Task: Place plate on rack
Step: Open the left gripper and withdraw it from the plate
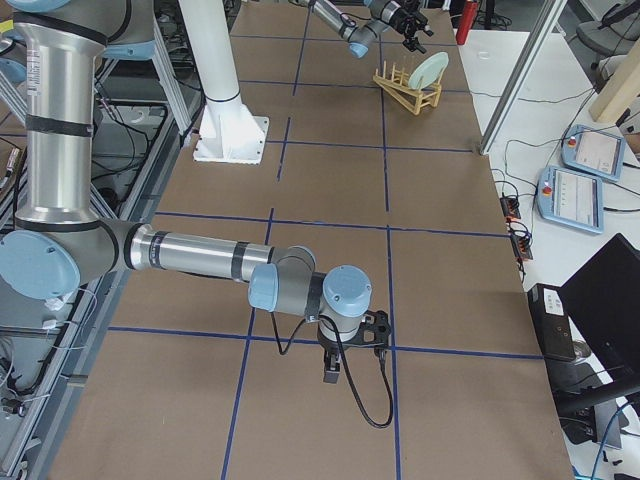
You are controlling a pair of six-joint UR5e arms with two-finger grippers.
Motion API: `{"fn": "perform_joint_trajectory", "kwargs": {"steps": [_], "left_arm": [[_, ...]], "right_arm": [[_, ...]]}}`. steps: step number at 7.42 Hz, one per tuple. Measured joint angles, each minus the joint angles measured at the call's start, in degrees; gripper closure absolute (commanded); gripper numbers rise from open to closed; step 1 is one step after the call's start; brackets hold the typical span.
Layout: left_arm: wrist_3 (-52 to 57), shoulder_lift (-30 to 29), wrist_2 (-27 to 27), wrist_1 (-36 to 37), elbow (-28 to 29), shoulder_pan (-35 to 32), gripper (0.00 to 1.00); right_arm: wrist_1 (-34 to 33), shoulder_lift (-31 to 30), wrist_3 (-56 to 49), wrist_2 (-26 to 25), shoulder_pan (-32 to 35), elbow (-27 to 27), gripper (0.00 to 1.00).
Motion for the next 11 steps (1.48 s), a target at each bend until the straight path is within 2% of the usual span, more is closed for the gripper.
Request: {"fn": "perform_joint_trajectory", "kwargs": {"steps": [2,4,7,10,11], "left_arm": [[1.0,0.1,-0.1,0.8,0.0,0.0,0.0],[9.3,1.3,-0.8,3.2,-2.0,-0.5,0.0],[26.5,8.0,-6.7,14.3,-14.0,-3.3,0.0],[44.4,18.1,-12.4,24.6,-25.4,-8.3,0.0],[51.5,20.7,-13.7,31.1,-29.7,-10.2,0.0]], "right_arm": [[0.0,0.0,0.0,0.0,0.0,0.0,0.0],[0.0,0.0,0.0,0.0,0.0,0.0,0.0],[0.0,0.0,0.1,0.0,0.0,0.0,0.0],[0.0,0.0,0.1,0.0,0.0,0.0,0.0],[0.0,0.0,0.1,0.0,0.0,0.0,0.0]]}}
